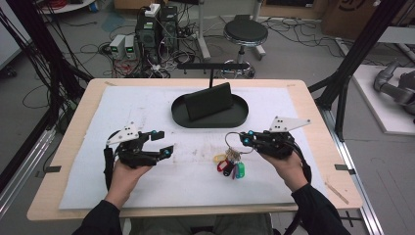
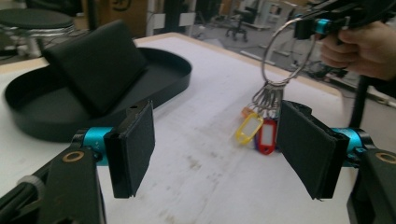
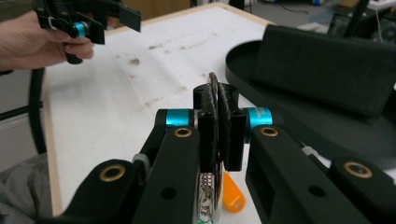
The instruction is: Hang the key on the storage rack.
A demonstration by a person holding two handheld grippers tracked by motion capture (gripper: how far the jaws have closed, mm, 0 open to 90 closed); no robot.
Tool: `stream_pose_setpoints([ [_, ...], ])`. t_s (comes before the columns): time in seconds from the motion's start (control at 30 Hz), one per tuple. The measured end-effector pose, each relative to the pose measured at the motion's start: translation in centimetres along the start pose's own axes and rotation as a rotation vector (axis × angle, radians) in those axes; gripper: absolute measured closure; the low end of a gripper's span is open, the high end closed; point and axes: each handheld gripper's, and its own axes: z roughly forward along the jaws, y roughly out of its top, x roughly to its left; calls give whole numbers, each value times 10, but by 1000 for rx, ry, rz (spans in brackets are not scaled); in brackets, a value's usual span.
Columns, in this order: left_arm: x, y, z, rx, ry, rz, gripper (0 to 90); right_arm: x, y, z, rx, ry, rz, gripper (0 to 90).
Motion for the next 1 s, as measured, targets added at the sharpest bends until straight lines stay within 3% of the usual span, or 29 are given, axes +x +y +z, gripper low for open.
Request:
stream_pose_setpoints([
  [0.17, -9, 14, 14, -14, -77, 39, 286, 1, 11, -2, -23, 24, -21, 874],
  [0.43, -15, 28, 31, -6, -112, 25, 282, 3, 20, 0, -40, 70, -40, 874],
  [0.67, -21, 33, 49, 22, -145, 46, 274, 8, 26, 4, -52, 118, -62, 874],
  [1.0, -32, 40, 68, 19, -208, 97, 445, 14, 29, 10, -56, 171, -80, 874],
])
